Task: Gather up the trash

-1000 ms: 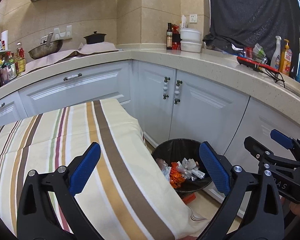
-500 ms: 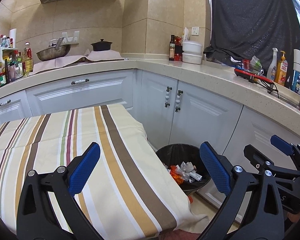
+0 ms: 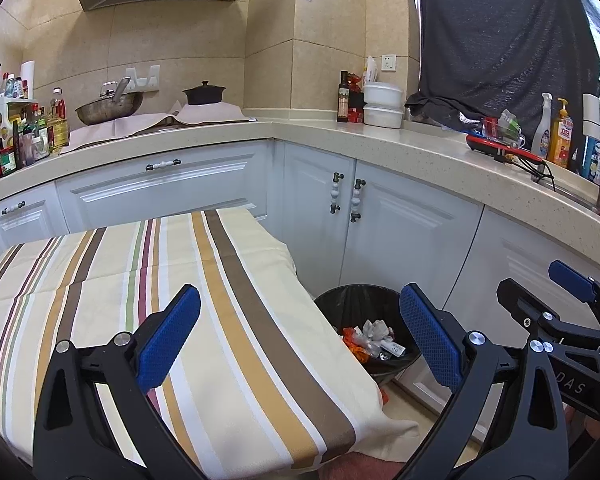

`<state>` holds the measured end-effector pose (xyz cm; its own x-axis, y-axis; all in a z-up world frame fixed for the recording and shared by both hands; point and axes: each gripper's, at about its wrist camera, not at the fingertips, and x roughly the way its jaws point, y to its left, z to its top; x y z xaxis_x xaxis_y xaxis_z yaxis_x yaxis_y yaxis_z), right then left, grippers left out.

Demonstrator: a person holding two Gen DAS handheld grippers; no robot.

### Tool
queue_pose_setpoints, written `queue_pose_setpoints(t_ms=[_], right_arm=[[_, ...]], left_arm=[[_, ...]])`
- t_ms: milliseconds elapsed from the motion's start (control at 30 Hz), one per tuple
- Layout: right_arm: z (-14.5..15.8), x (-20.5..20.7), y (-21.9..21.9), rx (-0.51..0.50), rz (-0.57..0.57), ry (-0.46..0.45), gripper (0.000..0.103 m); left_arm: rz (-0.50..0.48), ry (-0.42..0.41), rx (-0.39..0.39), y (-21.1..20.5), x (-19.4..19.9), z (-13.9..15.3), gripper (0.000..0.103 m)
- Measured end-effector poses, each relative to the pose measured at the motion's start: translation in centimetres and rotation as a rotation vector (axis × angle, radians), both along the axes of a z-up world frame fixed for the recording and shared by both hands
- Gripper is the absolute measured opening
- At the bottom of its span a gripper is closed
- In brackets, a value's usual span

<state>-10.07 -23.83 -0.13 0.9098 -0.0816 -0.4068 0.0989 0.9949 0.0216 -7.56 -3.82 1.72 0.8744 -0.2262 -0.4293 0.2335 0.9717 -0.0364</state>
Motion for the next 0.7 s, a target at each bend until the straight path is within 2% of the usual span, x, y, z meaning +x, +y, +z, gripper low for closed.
queue_pose_setpoints(t_ms=[700], right_arm=[[0.32, -0.63, -0.27, -0.001, -0.003, -0.013, 0.085]], left_arm=[[-0.002, 0.009, -0.002, -0.43, -0.44, -0.01, 0.097]])
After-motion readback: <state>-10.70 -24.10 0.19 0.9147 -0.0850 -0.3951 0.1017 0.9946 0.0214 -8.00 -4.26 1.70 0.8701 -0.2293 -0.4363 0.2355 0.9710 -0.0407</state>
